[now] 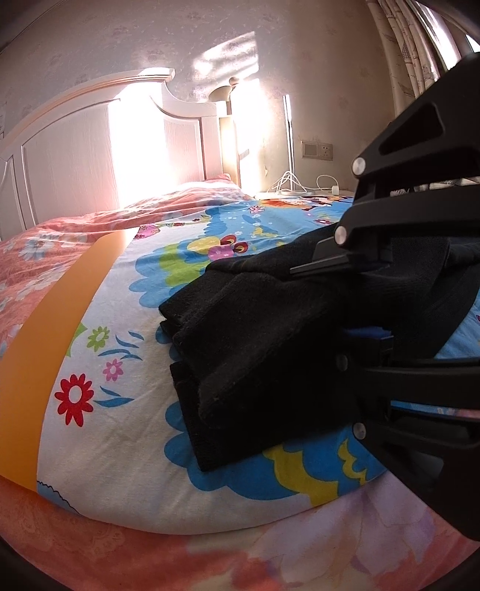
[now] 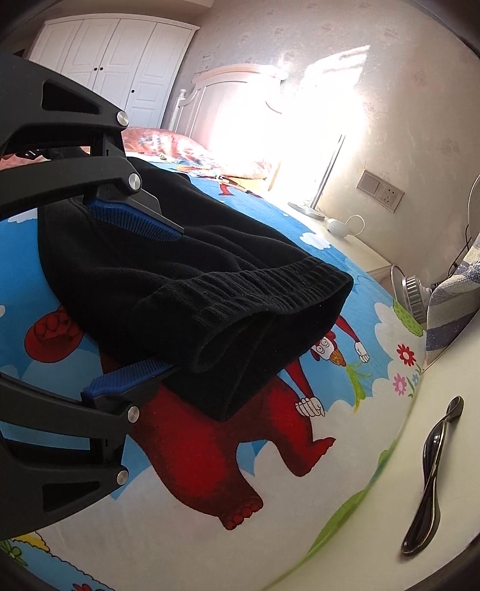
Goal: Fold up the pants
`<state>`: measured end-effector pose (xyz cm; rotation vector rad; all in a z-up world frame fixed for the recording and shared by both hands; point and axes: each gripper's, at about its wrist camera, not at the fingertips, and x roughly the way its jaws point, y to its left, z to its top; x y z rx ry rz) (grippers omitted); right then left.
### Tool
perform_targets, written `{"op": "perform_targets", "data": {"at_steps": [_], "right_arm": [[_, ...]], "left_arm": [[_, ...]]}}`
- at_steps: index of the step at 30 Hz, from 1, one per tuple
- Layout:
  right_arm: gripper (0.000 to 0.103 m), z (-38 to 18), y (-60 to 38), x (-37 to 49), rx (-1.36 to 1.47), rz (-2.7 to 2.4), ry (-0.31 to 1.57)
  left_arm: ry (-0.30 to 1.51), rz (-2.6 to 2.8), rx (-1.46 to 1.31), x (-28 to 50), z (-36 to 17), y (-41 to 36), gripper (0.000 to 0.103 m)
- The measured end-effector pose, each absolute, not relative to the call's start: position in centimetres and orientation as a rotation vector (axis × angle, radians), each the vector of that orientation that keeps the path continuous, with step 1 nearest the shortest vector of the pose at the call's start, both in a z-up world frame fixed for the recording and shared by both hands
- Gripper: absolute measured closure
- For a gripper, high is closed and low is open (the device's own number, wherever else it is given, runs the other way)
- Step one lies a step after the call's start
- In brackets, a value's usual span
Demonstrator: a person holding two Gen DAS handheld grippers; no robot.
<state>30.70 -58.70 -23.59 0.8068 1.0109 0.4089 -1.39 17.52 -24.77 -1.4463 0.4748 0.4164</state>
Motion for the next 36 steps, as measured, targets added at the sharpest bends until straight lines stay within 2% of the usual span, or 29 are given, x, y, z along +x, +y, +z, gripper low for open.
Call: {"op": "perform_targets", "data": {"at_steps": [2, 4, 6, 7, 8, 10, 12, 18, 20, 24, 27, 30, 31, 32, 33, 34, 36], "right_arm": [[0.040, -23.9, -59.0, 30.8, 0.832, 0.415, 0.995], [0.046, -23.9, -59.1, 30.8, 0.821, 0.407, 0.982], [0.065, -23.5, -58.7, 31.0, 0.750, 0.379, 0.987], [0.068, -23.2, -58.4, 31.1, 0.719, 0.379, 0.989], [0.071, -22.8, -58.1, 31.3, 0.691, 0.380, 0.995], [0.078, -21.9, -57.7, 31.8, 0.646, 0.373, 0.999], [0.086, -20.3, -57.9, 32.6, 0.652, 0.397, 0.985], [0.088, -13.4, -58.4, 33.7, 0.603, 0.431, 0.890], [0.088, -14.7, -58.8, 34.0, 0.569, 0.383, 0.922], [0.088, -20.3, -58.9, 33.9, 0.525, 0.351, 1.046], [0.088, -22.0, -59.2, 33.2, 0.515, 0.338, 1.053], [0.087, -21.9, -58.9, 32.8, 0.475, 0.342, 1.039], [0.087, -21.9, -58.6, 32.7, 0.457, 0.339, 1.038], [0.087, -21.9, -58.5, 32.8, 0.448, 0.338, 1.038], [0.087, -21.9, -58.4, 32.8, 0.446, 0.336, 1.041], [0.087, -22.0, -58.4, 32.9, 0.446, 0.335, 1.044], [0.087, -21.7, -58.4, 33.0, 0.457, 0.335, 1.038]], "left_arm": [[0.472, 0.383, -1.461, -1.5, -25.3, 17.3, 0.078], [0.473, 0.356, -1.448, -1.5, -25.5, 16.8, 0.075], [0.472, 0.335, -1.430, -1.3, -25.5, 16.6, 0.075], [0.483, 0.335, -1.416, -1.1, -25.3, 16.6, 0.076], [0.495, 0.339, -1.407, -0.8, -25.2, 16.7, 0.078], [0.521, 0.348, -1.380, 0.1, -24.5, 17.0, 0.090], [0.551, 0.382, -1.329, 1.0, -23.0, 17.6, 0.094], [0.487, 0.386, -1.204, 0.6, -15.1, 17.5, 0.095], [0.508, 0.380, -1.197, -0.3, -15.9, 17.1, 0.095], [0.609, 0.376, -1.282, -2.0, -22.5, 17.5, 0.095], [0.624, 0.374, -1.315, -2.6, -25.4, 17.5, 0.094], [0.623, 0.367, -1.334, -2.3, -25.6, 17.8, 0.085], [0.629, 0.360, -1.337, -2.1, -25.3, 17.9, 0.079], [0.634, 0.358, -1.327, -1.8, -24.9, 18.0, 0.078], [0.656, 0.369, -1.292, -1.2, -24.4, 18.1, 0.080], [0.694, 0.389, -1.242, -0.3, -23.8, 18.1, 0.091], [0.736, 0.408, -1.184, 1.5, -22.0, 18.6, 0.093]]}}
